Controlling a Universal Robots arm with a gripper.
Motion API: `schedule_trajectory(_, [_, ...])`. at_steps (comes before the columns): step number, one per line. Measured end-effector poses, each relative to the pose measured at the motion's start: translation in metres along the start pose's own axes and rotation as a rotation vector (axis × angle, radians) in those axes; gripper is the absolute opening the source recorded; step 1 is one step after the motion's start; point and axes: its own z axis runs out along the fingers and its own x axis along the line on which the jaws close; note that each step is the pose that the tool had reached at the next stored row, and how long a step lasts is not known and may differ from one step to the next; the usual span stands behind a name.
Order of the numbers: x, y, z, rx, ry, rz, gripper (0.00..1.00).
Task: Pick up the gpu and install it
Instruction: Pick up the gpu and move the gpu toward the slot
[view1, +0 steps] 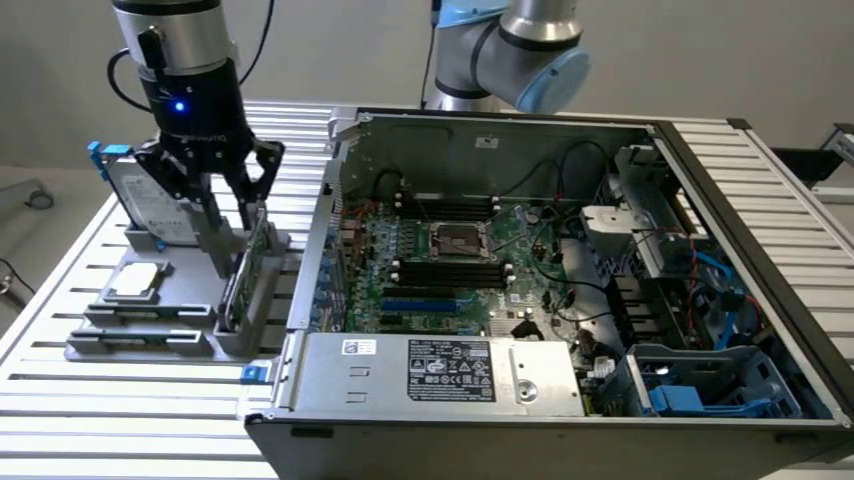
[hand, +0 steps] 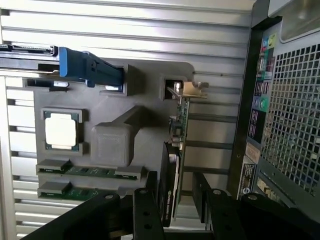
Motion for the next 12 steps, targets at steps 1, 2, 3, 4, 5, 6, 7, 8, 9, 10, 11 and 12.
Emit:
schedule_trajectory(1, [0.000, -0.0004, 0.0019, -0.0001, -0.0002, -0.001, 0.42])
schedule_trajectory(2, [0.000, -0.0010, 0.0037, -0.0003, -0.0002, -0.002, 0.42])
schedule_trajectory(3, [0.000, -0.0017, 0.0056, -0.0005, -0.0002, -0.003, 0.42])
schedule_trajectory(4, [0.000, -0.0026, 0.0074, -0.0006, 0.0000, -0.003, 0.42])
schedule_trajectory(5, [0.000, -0.0036, 0.0093, -0.0010, 0.0000, -0.003, 0.42])
schedule_trajectory(6, [0.000, -0.0047, 0.0114, -0.0015, -0.0002, -0.003, 0.42])
schedule_trajectory(7, [0.000, -0.0057, 0.0134, -0.0021, -0.0003, -0.003, 0.42])
schedule_trajectory(8, [0.000, -0.0066, 0.0153, -0.0029, -0.0005, -0.003, 0.42])
schedule_trajectory(9, [-0.001, -0.0074, 0.0172, -0.0036, -0.0007, -0.003, 0.42])
schedule_trajectory(10, [-0.001, -0.0081, 0.0191, -0.0044, -0.0007, -0.003, 0.42])
schedule_trajectory(11, [-0.001, -0.0087, 0.0209, -0.0056, -0.0007, -0.003, 0.42])
schedule_trajectory(12, [-0.002, -0.0092, 0.0226, -0.0076, -0.0009, -0.003, 0.42])
